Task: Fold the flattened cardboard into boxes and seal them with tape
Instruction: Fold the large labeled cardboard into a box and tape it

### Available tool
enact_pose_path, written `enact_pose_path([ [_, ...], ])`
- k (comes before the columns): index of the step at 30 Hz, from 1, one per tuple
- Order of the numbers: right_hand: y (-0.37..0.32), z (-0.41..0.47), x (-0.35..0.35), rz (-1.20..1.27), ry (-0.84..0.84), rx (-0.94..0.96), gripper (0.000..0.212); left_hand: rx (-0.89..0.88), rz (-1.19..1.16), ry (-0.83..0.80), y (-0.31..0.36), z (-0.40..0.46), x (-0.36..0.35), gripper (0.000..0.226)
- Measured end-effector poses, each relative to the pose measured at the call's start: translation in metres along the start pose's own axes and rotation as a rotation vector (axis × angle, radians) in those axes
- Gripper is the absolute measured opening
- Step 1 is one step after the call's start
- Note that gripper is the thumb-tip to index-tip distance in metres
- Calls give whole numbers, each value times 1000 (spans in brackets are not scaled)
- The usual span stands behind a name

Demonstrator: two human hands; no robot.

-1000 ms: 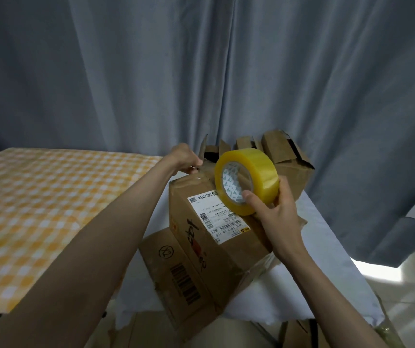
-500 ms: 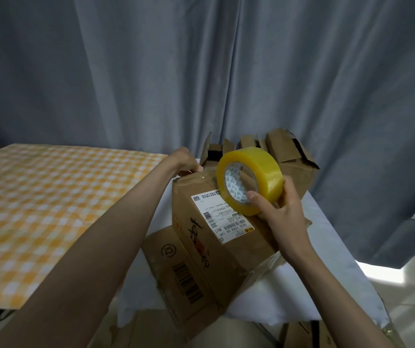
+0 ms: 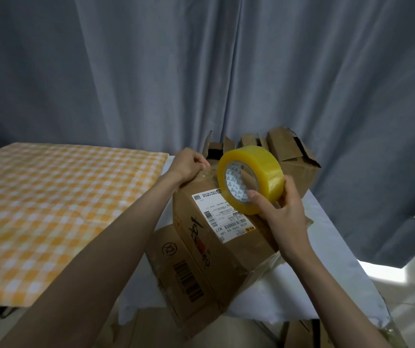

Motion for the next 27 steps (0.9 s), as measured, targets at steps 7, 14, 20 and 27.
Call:
enact_pose_path([
  [7,3,1,1,-17,26,-17,38,-87,137,-78,6,-14,2,38],
  [14,5,0,0,-57,-27,-73,50,-384,391,-249,-12,-38,-10,63],
  [20,6,3,-2,-51,-62,-114,46,-523,367,-274,15,-59,-14,51],
  [27,-4,7,1,31,-14,-98,31,-479,486,-319,6,-58,-17,54],
])
Point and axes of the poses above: each hand's wrist, its own z-axis towards the middle knuckle, its own x-axis out of the back of the hand, y = z × x, the point moved 4 cm from there along z, towards the middle knuckle, and after that the axes turned 3 degrees about -y, right-handed, at the moved point
